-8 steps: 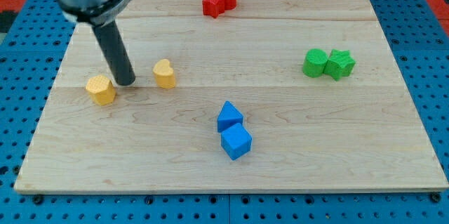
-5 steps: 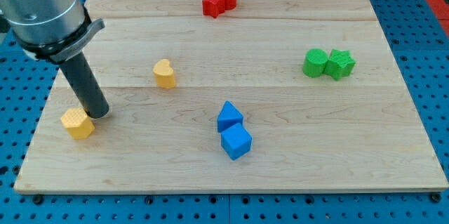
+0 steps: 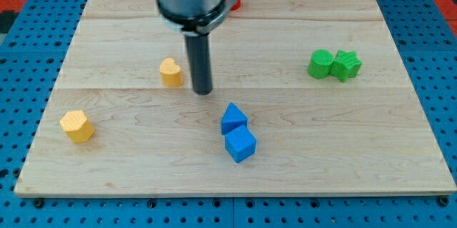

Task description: Slide the yellow heart to the top of the yellow hexagon

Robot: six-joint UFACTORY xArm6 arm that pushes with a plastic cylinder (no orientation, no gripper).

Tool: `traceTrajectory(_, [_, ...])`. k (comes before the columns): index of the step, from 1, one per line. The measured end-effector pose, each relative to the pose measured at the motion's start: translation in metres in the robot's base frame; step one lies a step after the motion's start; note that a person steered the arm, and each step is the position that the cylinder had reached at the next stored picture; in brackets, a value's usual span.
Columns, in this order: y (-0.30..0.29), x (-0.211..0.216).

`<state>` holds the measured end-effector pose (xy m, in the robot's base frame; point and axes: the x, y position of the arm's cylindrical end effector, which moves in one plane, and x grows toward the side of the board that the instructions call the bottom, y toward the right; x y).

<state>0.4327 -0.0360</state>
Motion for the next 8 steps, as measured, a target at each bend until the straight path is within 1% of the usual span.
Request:
traceTrajectory(1, [-0.041, -0.027])
traceTrajectory(2, [-0.099, -0.019])
traceTrajectory(3, [-0.156, 0.013])
traceTrajectory(4, [-0.193, 0.011])
traceTrajectory(5, [-0.203, -0.028])
traceTrajectory(6, [-0.235, -0.023])
traceTrajectory(7, [-0.223, 0.016])
traceTrajectory(8, [-0.202, 0.029])
